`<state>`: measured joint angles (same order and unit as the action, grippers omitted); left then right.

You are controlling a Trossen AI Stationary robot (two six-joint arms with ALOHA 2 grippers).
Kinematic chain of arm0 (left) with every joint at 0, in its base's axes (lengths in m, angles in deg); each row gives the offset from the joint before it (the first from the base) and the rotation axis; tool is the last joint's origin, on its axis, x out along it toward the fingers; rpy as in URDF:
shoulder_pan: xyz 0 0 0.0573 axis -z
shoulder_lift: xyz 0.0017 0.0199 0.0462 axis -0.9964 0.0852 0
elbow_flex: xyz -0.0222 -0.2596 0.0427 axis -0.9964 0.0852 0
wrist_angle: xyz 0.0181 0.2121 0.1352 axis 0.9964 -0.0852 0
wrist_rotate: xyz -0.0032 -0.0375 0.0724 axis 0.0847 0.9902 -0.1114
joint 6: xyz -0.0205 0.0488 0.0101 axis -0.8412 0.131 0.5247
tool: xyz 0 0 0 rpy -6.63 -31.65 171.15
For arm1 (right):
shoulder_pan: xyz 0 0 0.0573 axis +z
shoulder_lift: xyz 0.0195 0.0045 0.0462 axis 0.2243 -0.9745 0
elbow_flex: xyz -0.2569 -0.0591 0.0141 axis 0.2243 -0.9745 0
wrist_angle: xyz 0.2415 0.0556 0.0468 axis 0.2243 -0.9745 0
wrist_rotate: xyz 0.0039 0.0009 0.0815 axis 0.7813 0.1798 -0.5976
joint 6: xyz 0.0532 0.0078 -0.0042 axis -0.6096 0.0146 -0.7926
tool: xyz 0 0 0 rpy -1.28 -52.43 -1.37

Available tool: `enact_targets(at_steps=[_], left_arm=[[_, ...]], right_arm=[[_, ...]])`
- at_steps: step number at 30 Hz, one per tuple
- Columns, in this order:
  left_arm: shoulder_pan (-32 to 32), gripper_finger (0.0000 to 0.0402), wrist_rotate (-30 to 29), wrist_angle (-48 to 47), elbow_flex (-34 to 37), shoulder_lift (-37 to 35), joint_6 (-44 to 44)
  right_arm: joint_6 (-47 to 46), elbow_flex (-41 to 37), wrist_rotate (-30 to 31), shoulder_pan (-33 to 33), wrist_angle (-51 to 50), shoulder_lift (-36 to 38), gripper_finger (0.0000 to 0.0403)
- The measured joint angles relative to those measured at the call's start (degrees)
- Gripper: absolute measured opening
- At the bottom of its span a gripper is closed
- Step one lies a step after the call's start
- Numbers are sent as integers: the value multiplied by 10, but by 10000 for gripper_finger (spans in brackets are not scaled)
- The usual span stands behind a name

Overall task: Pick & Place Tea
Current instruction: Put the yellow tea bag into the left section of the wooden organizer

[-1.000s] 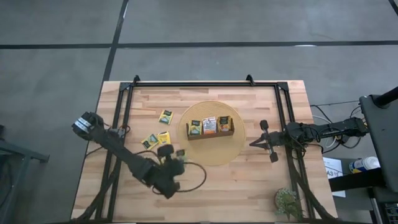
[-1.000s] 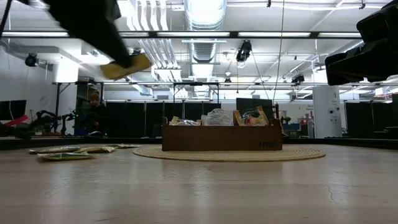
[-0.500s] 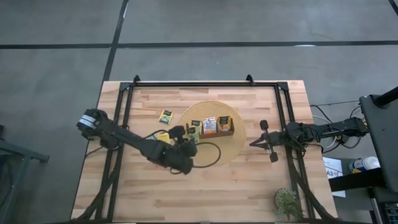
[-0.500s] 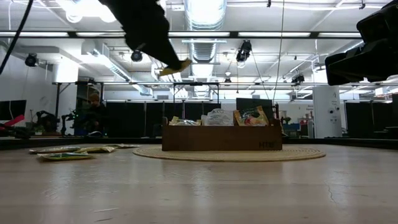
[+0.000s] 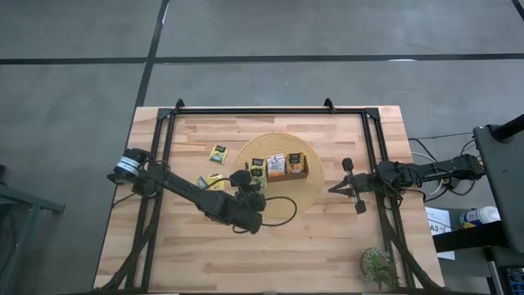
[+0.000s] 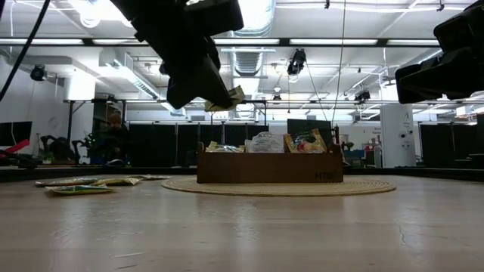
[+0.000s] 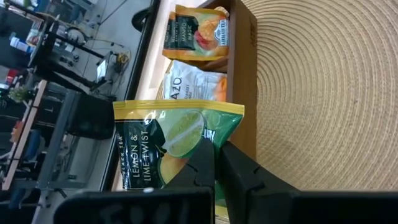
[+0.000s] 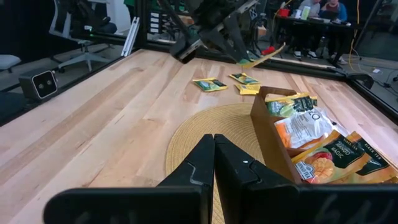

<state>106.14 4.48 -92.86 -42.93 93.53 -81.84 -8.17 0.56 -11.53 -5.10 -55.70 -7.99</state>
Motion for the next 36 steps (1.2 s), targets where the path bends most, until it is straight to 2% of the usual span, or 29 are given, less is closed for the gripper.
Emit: enact_targets(at_steps=[15,20,26,36], left_arm=[[-31,7,-2,2,1,1,-21],[-44,7,25,8,17,1,-20],[-69,7,23,22,43,1,-5],[-93,7,54,103,65,1,39]], right_arm=[[1,0,0,0,0,0,9],[0,0,0,0,0,0,9],[1,0,0,0,0,0,8],[1,0,0,0,0,0,9]])
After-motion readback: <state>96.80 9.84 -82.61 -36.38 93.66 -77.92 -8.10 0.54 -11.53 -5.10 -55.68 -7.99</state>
